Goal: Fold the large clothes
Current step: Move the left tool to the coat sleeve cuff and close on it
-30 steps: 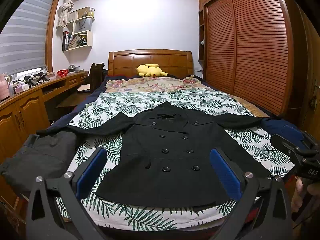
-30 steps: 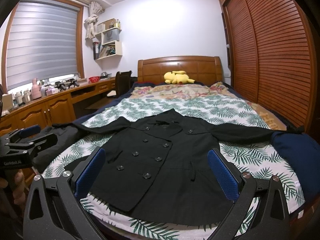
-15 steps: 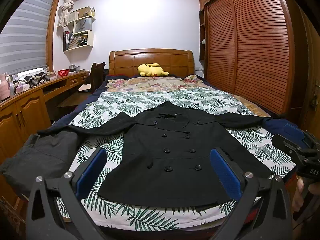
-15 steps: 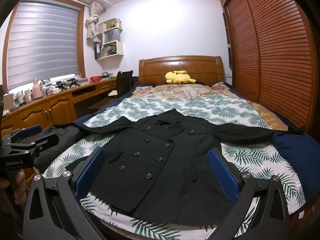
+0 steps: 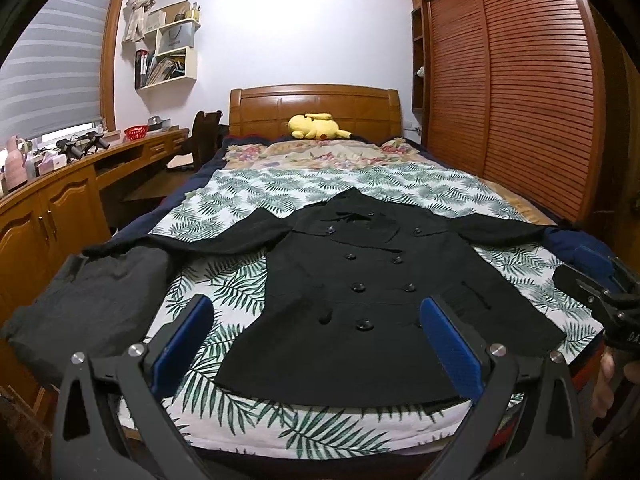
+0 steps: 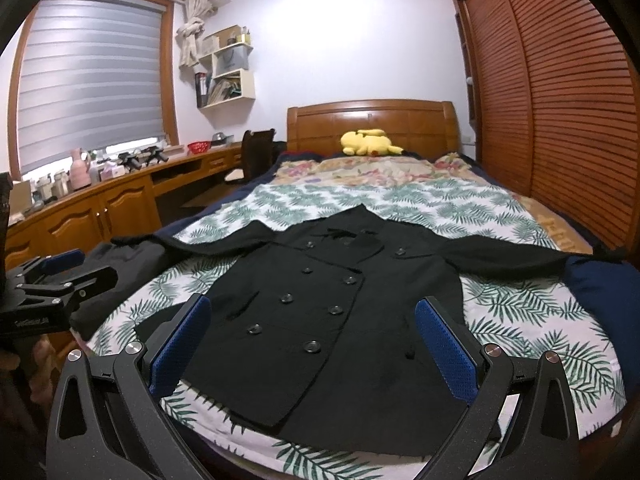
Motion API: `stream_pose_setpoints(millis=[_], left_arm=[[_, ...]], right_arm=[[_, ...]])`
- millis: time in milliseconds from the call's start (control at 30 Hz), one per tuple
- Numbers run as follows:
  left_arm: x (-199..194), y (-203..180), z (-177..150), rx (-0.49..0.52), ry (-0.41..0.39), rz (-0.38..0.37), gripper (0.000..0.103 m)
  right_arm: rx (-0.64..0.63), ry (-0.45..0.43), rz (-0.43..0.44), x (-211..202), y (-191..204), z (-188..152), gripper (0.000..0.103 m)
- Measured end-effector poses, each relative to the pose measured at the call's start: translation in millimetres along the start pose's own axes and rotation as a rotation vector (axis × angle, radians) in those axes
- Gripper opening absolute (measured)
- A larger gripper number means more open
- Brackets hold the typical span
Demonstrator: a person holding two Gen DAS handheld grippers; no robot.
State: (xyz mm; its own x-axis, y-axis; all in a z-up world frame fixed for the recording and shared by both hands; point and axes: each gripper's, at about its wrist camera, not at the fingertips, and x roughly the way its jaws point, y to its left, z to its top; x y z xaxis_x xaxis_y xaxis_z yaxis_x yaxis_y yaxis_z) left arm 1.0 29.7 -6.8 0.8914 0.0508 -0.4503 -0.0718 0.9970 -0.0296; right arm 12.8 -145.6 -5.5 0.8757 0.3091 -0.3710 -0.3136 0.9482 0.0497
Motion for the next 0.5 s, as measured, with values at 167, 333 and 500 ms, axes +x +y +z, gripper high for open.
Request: stream_pose_setpoints(millis=[167, 333, 500], left_arm=[[16, 12, -4, -0.002, 0.029, 0.010, 0.103], [42, 29, -6, 0.000, 0.059, 0.034, 0.103], [70, 47, -8, 0.005, 0.083, 0.053, 0.103]], right_arm=[[-0.006, 0.019, 0.020, 21, -9, -6, 0.103], [-0.013, 0.044, 0.039, 46, -7, -11, 0.103], [-0.021, 0.074, 0.059, 86, -7, -14, 0.103]])
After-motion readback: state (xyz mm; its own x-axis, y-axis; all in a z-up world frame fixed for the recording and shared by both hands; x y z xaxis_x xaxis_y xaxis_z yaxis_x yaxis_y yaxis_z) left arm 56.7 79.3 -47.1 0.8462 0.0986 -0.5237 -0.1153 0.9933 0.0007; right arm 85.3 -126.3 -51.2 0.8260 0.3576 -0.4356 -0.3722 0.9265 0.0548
